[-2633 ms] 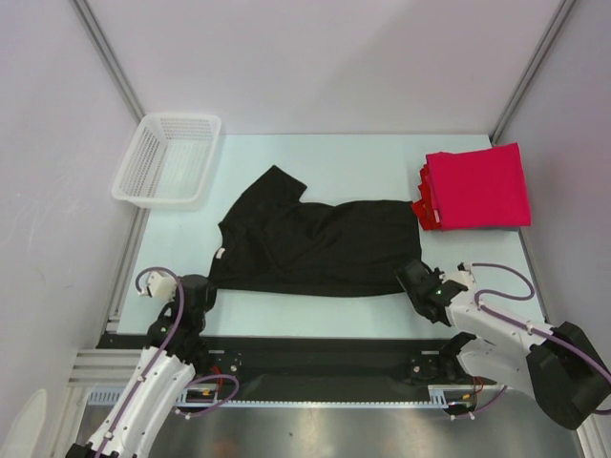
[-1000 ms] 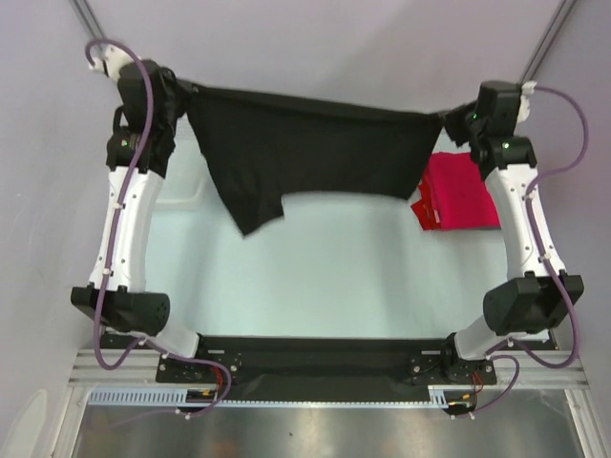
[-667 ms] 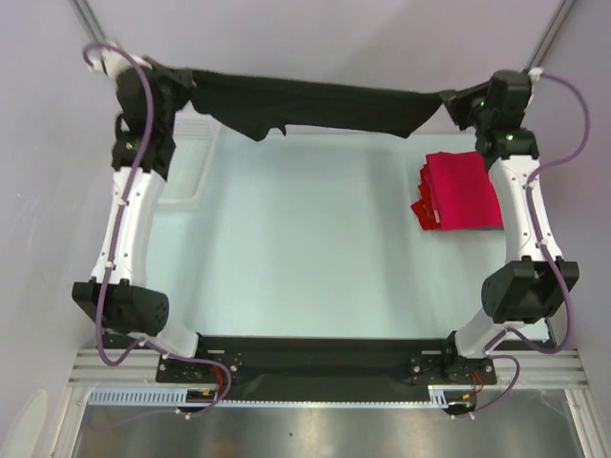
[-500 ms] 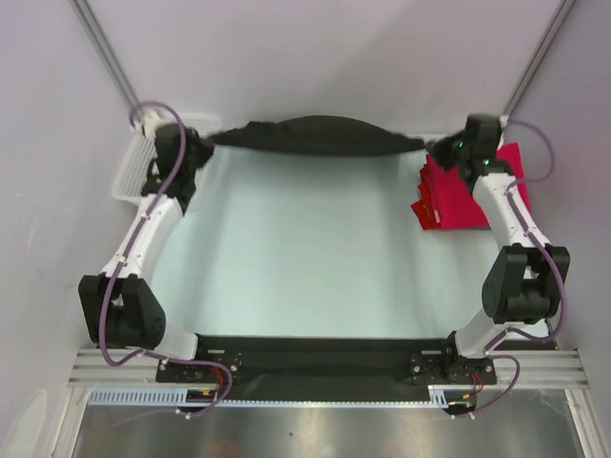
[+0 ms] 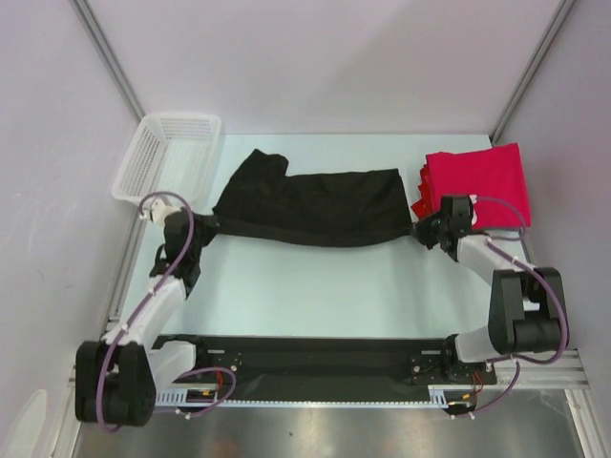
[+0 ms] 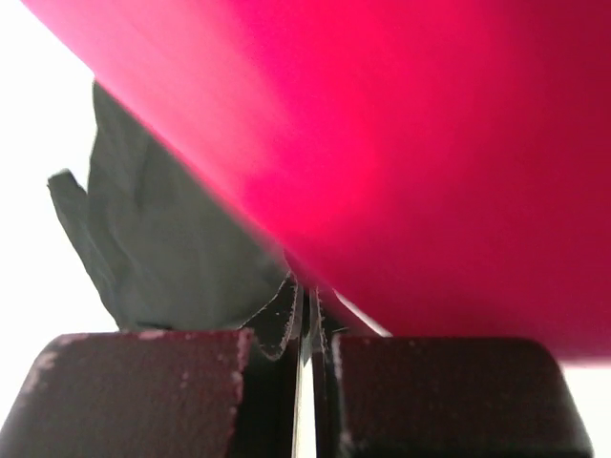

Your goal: Fold and stack the t-shirts

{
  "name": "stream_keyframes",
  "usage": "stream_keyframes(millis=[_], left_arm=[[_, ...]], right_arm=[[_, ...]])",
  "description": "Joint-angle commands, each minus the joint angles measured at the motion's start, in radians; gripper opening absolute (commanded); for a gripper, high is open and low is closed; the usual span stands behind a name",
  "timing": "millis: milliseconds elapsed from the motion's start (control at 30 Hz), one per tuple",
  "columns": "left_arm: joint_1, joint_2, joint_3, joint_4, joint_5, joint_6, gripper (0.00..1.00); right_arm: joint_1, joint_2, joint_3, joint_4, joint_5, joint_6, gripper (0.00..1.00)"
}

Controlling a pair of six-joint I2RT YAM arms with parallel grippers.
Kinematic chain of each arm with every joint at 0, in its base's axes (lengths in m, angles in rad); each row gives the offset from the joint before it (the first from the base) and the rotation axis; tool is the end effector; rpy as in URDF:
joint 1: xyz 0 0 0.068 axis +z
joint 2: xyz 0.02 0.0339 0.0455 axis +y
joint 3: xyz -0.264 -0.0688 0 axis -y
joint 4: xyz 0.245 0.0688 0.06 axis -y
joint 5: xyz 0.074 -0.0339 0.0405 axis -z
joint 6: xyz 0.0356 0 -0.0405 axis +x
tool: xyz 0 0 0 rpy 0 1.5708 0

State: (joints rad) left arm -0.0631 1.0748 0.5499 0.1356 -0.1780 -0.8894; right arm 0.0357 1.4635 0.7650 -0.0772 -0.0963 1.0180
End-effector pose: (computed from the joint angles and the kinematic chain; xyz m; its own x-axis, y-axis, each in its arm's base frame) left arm 0.2372 -0.0087 0.2334 -0.1598 -0.7558 -0.6349 -0.3581 0.6438 -0.6762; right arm 0.2958 0.0140 0.1878 -0.4560 0.8314 -0.3176 0.5409 0.5423 0.6429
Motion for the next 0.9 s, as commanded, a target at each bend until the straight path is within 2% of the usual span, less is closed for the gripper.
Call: stream_keyframes(millis=[0,33,200,333,400,433,467,500,533,567,667,733,833,867], left_arm=[[0.009,-0.146,-0.145,0.062,-0.037,-0.022,0.00],[0.009,-0.180,-0.209,0.056,-0.041,-0.023,0.00],[0.009,-0.407,-0.338,-0.068,-0.064,-0.029,0.01],[0.009,-0.542,-0.402,-0.210,-0.074,-0.051,0.00],[0.009,-0.591,-0.413,-0.299,-0.072,-0.075,0.00],[0.009,-0.604,-0.415,-0.376,-0.071,-0.095,0.00],[0.009,-0.631,-0.415,-0.413,-0.069,-0.108,0.08],[0.009,-0.645,-0.422,-0.441,-0.064,-0.118,0.16],[0.009,-0.660,-0.424,-0.489,-0.061,-0.138,0.26],[0.009,-0.688,-0.424,-0.519,-0.067,-0.147,0.45],[0.009,-0.760,-0.406,-0.593,-0.086,-0.146,0.68],[0.009,-0.788,-0.368,-0.632,-0.094,-0.117,0.72],[0.009,-0.797,-0.294,-0.645,-0.095,-0.053,0.74],[0.008,-0.790,-0.279,-0.639,-0.069,-0.034,0.75]], right_arm=[[0.020,-0.097,-0.117,0.068,0.042,-0.004,0.00],[0.024,-0.147,-0.181,0.067,0.049,-0.001,0.00],[0.052,-0.334,-0.341,0.076,0.096,0.027,0.00],[0.085,-0.475,-0.417,-0.035,0.167,0.062,0.01],[0.099,-0.540,-0.450,-0.100,0.191,0.086,0.09],[0.121,-0.563,-0.461,-0.161,0.204,0.123,0.24],[0.134,-0.604,-0.467,-0.200,0.240,0.140,0.35],[0.159,-0.633,-0.470,-0.231,0.266,0.160,0.50],[0.202,-0.658,-0.472,-0.290,0.294,0.195,0.56],[0.229,-0.687,-0.472,-0.315,0.344,0.211,0.63],[0.299,-0.798,-0.463,-0.390,0.421,0.234,0.65],[0.319,-0.845,-0.441,-0.423,0.451,0.222,0.65],[0.332,-0.841,-0.396,-0.394,0.472,0.119,0.64],[0.336,-0.827,-0.382,-0.375,0.472,0.035,0.63]])
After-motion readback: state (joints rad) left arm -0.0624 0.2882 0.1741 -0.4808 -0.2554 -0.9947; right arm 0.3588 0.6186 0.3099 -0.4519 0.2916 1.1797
